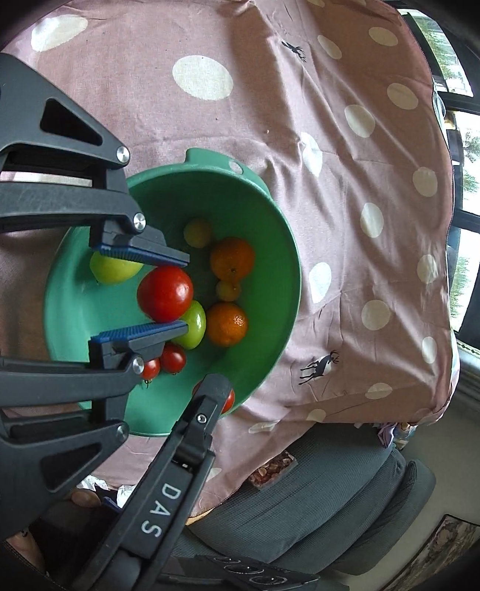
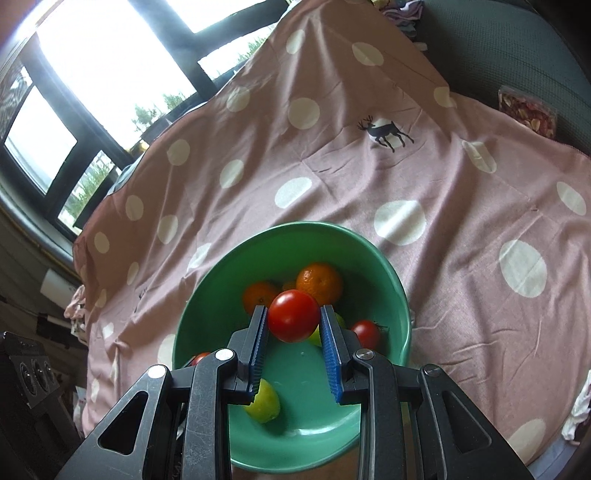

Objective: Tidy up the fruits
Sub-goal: 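Lower the tomato into the bowl and open the right tool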

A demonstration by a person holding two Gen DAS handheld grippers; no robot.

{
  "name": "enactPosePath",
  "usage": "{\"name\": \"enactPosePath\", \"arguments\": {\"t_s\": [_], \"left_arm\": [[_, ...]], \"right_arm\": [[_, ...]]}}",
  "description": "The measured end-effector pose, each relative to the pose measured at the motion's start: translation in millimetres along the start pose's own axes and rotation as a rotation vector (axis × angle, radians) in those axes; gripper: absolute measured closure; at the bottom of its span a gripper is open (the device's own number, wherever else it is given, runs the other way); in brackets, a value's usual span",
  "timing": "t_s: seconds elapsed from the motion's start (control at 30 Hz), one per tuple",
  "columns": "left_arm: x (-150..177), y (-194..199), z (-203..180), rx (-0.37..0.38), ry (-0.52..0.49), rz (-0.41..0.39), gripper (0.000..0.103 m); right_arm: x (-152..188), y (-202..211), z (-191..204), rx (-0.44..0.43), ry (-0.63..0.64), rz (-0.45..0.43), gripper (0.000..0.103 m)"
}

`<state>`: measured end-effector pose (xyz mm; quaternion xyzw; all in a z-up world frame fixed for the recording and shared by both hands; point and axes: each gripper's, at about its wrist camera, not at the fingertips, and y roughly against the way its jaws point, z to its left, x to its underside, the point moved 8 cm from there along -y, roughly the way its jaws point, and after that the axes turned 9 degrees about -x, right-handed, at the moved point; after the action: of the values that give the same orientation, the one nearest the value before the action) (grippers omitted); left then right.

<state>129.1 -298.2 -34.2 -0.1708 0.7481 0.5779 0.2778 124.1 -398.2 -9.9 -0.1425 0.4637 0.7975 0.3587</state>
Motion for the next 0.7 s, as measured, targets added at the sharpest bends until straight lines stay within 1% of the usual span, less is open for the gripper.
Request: {"name": "enactPosePath", "arguments": {"t_s": [0.23,0.47,0.7], "left_arm": [[4.0,-13.8,-7.3,-0.007,-0.017,0.033,0.073],[4.6,-16.6,-9.5,-0.018,-0.030,0.034,0.073],[5.6,-18.2,-11.2,-0.030,-0.036,0.036,0.073]], "right_arm": [[2.7,-7.3,-9.6,0.005,-0.025,0.035,0.073],[2.5,-9.3,-18.8,0.012,-0.040,0.052,0.073],[4.5,-14.0,-18.7,0.012,-0.040,0.073,0.073]]}}
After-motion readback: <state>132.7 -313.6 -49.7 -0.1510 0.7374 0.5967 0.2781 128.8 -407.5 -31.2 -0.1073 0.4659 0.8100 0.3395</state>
